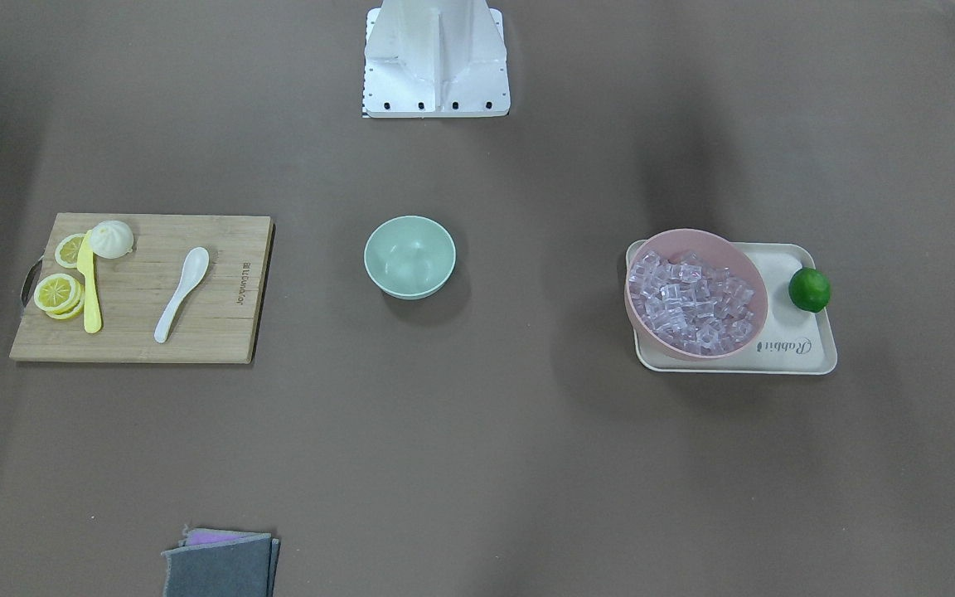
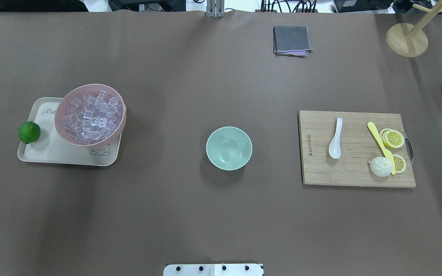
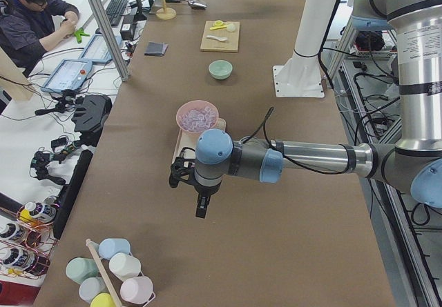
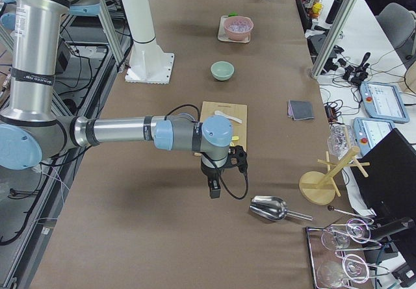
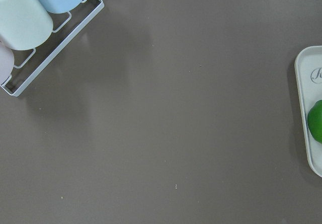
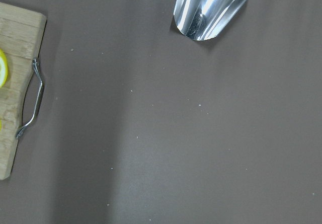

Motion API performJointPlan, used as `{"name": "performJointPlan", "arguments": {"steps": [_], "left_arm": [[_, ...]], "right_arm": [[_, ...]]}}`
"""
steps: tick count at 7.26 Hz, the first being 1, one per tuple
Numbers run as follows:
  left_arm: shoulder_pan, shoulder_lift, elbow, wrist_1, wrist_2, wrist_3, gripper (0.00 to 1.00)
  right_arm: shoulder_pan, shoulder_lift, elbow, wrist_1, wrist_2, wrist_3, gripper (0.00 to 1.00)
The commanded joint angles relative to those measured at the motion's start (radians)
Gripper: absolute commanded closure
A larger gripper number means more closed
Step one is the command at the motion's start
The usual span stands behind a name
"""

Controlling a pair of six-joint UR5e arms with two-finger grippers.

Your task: Put spoon and ice into bowl

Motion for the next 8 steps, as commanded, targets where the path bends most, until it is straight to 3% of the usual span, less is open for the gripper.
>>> {"name": "performJointPlan", "arguments": {"steps": [1, 5, 8], "left_arm": [[0.000, 0.000, -0.002, -0.002, 0.000, 0.000, 0.02], [0.000, -0.017, -0.006, -0.003, 0.008, -0.008, 0.02], [-0.005, -0.021, 0.013, -0.214, 0.005, -0.014, 0.02]], "right_arm": [[0.000, 0.000, 0.001, 0.000, 0.000, 0.000, 0.00], [0.000, 0.009, 0.066, -0.002, 0.000, -0.002, 0.00], [0.000, 0.012, 0.137, 0.003, 0.006, 0.009, 0.00]]}}
